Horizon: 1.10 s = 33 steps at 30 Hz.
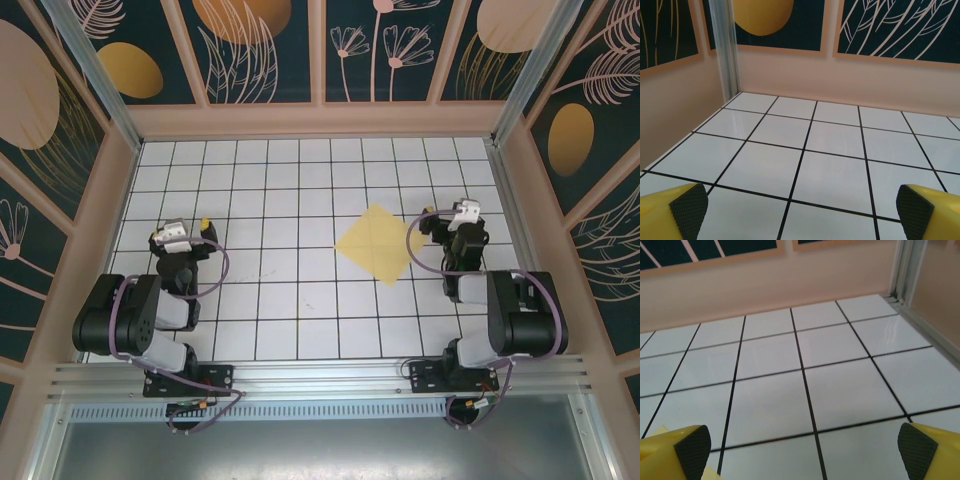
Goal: Fold a paper plane with a square sheet of paper (pick it up from the middle)
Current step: Fold the square sheet of paper in half at the center of the table.
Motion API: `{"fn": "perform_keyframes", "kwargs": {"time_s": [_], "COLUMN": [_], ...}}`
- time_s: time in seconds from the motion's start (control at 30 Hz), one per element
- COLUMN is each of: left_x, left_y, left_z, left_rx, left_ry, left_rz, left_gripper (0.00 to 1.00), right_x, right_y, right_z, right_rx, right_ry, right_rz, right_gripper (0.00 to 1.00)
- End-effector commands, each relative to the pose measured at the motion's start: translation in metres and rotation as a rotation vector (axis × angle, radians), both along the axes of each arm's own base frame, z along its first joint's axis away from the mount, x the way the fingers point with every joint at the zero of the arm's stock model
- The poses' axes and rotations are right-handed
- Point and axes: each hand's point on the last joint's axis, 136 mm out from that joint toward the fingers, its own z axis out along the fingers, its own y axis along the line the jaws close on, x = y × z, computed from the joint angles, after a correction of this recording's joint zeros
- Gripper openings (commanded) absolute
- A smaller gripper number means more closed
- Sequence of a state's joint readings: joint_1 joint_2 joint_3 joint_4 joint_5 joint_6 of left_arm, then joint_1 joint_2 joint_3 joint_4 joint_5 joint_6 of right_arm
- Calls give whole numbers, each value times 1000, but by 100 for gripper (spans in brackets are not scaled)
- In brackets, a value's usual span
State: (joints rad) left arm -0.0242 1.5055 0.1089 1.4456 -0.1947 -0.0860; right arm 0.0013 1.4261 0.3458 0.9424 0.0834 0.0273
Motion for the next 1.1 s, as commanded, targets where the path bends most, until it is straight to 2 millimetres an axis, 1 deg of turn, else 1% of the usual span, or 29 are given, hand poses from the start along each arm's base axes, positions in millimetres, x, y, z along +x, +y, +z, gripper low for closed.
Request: {"fn": "perform_keyframes", "kwargs": {"time_s": [0.0,0.07,0.13,0.2,0.23,0.27,0.33,0.43,0.47,0.57,0.67,0.77,0.9,1.0,1.07], "left_x": [0,2,2,3,4,6,9,17,21,30,31,31,34,34,33], "left_y": [5,8,16,29,34,37,38,30,25,3,-10,-17,-24,-25,-25], "left_z": [27,32,39,48,51,56,63,73,74,79,81,83,86,83,80], "left_rx": [-4,-10,-25,-65,-90,-115,-169,-307,-346,-409,-461,-485,-485,-486,-488], "left_ry": [-83,-73,-69,-52,-36,-20,15,52,78,156,183,197,204,214,224], "left_rz": [23,42,90,170,205,227,240,213,190,82,14,-20,-61,-63,-61], "left_gripper": [99,99,98,99,98,99,99,99,98,98,99,98,99,99,99], "right_x": [3,2,0,1,1,0,0,-1,-2,-5,-6,-7,-11,-17,-26], "right_y": [-20,-15,-9,9,14,20,43,83,93,111,128,127,125,125,124], "right_z": [21,26,28,27,25,22,13,-4,-11,-32,-51,-72,-94,-105,-109], "right_rx": [10,28,77,114,124,142,194,289,316,379,416,425,439,441,449], "right_ry": [46,86,129,185,209,248,332,461,504,613,685,754,811,856,874], "right_rz": [-145,-158,-178,-107,-102,-102,-14,115,121,108,111,40,-5,-35,-59], "right_gripper": [99,99,99,99,99,99,99,99,99,99,99,99,99,99,99]}}
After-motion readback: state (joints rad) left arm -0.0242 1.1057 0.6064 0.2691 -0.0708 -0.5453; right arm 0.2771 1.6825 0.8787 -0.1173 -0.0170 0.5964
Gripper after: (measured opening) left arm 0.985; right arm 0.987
